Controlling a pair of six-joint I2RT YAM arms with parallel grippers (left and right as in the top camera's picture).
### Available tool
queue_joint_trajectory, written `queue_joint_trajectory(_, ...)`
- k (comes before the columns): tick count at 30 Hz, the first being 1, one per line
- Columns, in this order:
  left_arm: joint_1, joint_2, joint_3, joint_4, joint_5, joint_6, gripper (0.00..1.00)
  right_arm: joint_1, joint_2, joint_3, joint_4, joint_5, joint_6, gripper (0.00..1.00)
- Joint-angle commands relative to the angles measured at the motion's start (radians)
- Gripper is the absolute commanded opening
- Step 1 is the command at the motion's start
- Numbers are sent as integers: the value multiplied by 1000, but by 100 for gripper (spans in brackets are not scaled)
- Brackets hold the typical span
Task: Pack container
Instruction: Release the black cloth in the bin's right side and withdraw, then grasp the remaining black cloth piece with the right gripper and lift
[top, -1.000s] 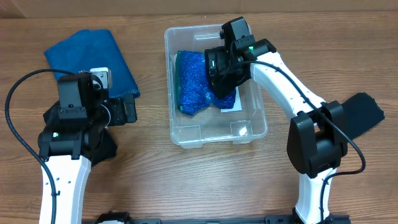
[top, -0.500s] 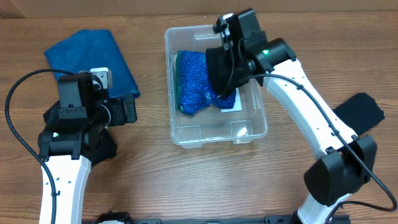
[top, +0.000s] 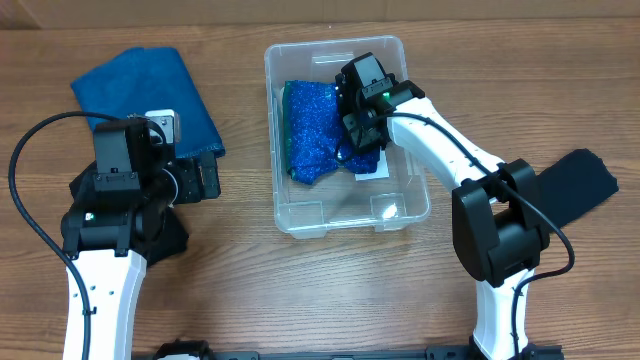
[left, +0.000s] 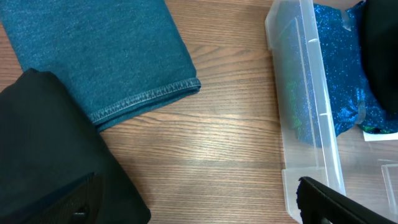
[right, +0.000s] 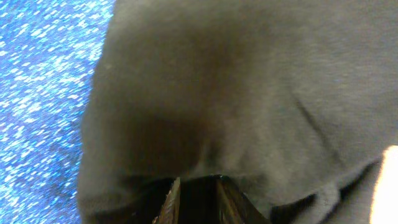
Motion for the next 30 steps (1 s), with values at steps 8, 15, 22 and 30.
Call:
queue_joint_trajectory(8, 8, 0, 21, 1, -4, 23, 100, -27, -247, 139, -69, 64, 124, 28)
queue_joint_trajectory(15, 8, 0, 21, 2, -4, 22, 100, -443, -483, 139, -217, -195, 375, 56)
queue_joint_trajectory(22, 8, 0, 21, 5, -4, 22, 100, -896, -484, 85, -397, -373, 375, 64)
queue_joint_trajectory(30, 8, 0, 21, 5, -4, 22, 100, -1245, -482, -140, -383, -436, 373, 97)
